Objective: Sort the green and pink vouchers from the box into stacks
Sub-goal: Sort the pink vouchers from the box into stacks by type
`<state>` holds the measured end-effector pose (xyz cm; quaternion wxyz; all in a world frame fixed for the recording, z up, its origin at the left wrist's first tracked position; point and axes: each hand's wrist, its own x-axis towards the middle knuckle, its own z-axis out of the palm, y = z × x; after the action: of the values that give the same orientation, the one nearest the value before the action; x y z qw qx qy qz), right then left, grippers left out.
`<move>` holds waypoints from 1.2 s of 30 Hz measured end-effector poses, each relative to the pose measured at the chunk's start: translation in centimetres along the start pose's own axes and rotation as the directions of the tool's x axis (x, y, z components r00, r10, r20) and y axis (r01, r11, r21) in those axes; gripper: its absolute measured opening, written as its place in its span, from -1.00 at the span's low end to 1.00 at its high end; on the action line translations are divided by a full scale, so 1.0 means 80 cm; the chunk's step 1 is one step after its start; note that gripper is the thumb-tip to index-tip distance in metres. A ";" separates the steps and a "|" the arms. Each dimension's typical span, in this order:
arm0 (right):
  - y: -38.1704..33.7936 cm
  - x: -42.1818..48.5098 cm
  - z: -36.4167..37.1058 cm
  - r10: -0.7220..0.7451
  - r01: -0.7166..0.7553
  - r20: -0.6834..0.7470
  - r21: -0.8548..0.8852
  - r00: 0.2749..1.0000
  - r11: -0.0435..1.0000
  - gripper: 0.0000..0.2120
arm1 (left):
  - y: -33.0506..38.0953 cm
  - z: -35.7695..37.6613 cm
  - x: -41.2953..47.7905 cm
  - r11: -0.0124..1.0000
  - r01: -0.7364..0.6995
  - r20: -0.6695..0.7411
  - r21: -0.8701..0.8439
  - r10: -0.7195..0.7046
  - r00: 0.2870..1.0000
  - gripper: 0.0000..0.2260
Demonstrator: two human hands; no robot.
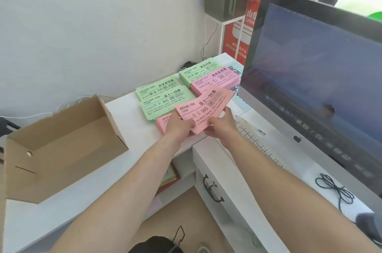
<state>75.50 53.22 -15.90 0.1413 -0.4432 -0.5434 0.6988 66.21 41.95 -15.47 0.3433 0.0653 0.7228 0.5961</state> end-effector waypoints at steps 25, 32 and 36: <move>-0.026 0.161 -0.031 0.286 -0.181 -0.457 0.260 0.842 0.948 -0.84 | 0.069 0.097 0.220 0.877 0.030 0.248 0.480 -0.169 0.954 -0.73; -0.014 0.149 -0.039 0.342 -0.193 -0.376 0.381 0.861 0.904 -0.91 | 0.066 0.121 0.210 0.885 0.029 0.273 0.464 -0.174 0.946 -0.82; -0.006 0.158 -0.050 0.322 -0.207 -0.391 0.307 0.862 0.929 -0.85 | 0.066 0.115 0.205 0.879 -0.017 0.283 0.477 -0.135 0.950 -0.90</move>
<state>71.27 64.50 -21.41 0.2166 -0.6369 -0.3371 0.6586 57.45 59.20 -18.02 0.4435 0.2167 0.7856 0.3731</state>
